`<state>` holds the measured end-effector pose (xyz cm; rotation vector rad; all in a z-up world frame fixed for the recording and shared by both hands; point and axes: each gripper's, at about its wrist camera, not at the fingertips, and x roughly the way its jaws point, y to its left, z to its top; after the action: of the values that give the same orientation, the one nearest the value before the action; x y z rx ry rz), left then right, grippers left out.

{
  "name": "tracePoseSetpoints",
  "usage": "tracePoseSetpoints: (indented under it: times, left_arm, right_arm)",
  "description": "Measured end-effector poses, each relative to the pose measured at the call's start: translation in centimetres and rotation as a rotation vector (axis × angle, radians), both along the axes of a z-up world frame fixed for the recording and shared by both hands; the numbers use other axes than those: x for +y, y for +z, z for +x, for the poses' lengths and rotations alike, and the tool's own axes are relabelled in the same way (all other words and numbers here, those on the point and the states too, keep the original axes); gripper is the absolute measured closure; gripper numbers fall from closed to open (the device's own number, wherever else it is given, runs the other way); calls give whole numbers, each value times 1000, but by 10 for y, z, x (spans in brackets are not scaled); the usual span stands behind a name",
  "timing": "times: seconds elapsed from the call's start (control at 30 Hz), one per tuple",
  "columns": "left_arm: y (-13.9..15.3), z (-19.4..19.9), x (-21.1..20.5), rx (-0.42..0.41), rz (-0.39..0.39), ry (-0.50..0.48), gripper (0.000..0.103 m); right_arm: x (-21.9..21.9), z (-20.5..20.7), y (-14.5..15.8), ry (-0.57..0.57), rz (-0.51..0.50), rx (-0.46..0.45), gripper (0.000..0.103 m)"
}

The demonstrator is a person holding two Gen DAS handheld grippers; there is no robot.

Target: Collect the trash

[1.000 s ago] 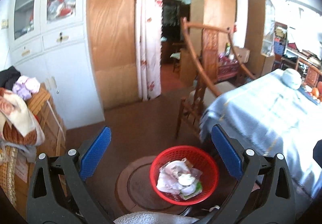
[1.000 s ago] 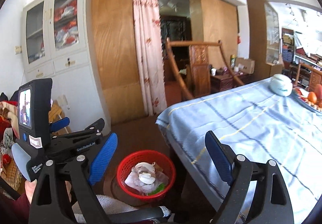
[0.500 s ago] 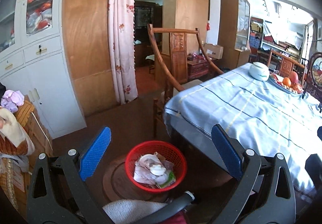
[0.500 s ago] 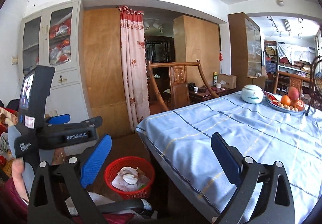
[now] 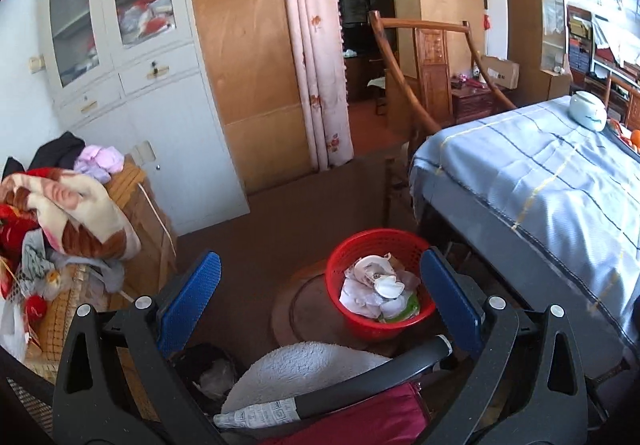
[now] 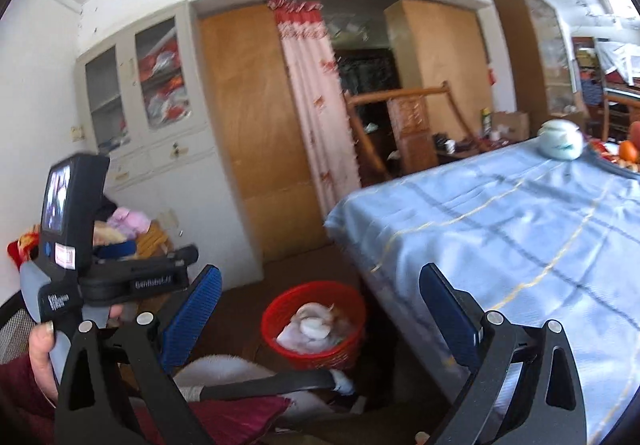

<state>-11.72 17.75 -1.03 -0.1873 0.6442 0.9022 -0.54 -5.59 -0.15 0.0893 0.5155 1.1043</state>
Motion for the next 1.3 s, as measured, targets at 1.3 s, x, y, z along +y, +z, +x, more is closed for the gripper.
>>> tracePoseSetpoints:
  times: [1.3]
  left_arm:
    - [-176,69,166,257,-376,-5,7]
  right_arm:
    - [247,58,-152,150,-733,267,6]
